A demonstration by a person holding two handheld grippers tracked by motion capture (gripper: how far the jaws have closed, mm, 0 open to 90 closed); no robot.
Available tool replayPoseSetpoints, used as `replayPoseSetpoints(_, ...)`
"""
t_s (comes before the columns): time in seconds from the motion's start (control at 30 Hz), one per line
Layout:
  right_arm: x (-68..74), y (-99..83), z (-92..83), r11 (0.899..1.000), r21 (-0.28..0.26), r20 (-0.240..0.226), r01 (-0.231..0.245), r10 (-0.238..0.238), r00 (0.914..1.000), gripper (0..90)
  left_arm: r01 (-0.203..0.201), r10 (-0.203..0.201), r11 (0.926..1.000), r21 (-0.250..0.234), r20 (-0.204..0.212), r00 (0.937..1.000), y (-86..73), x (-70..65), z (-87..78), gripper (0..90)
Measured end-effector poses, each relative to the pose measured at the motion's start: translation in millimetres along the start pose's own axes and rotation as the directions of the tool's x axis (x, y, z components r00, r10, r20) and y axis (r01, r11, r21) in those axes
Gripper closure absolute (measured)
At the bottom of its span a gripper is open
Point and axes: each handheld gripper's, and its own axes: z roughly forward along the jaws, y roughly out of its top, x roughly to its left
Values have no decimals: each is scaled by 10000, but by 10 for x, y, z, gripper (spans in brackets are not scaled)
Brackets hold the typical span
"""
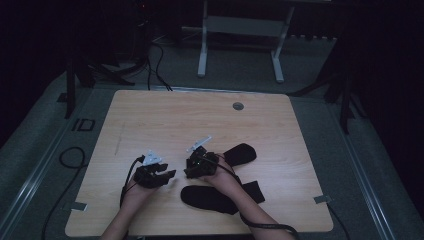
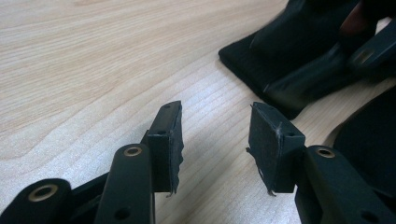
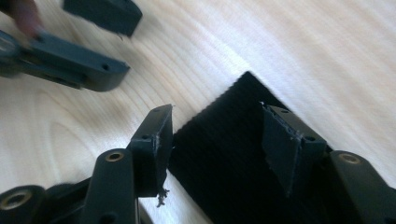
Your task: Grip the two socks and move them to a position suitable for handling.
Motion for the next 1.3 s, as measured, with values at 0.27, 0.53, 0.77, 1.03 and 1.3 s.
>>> replayPoseSetpoints(0.27, 51, 10, 36, 9990, 15, 106, 454, -454, 9989, 800, -203, 203, 9998, -37, 145, 9997, 46, -43, -4, 518)
replayPoseSetpoints(0.53, -29, 170, -427, 9824, -1846, 275, -283, 339, 9990, 816, -293, 315, 9983, -498, 438, 9985, 90, -115, 9, 421)
replayPoseSetpoints(0.77, -59, 400, -1037, 9293, -3544, -514, -1044, 921, 9944, 814, -775, 804, 9956, -522, 576, 9951, 130, -300, 162, 358)
replayPoseSetpoints(1.03, 108, 628, -1442, 8770, -4635, -1331, -1262, 719, 9885, 814, -1011, 1095, 9872, -1234, 630, 9920, 212, -462, 234, 354)
replayPoseSetpoints(1.3, 276, 800, -1706, 8420, -5260, -1661, -1200, 367, 9854, 811, -1111, 1034, 9756, -1894, -497, 9934, 285, -570, 227, 323)
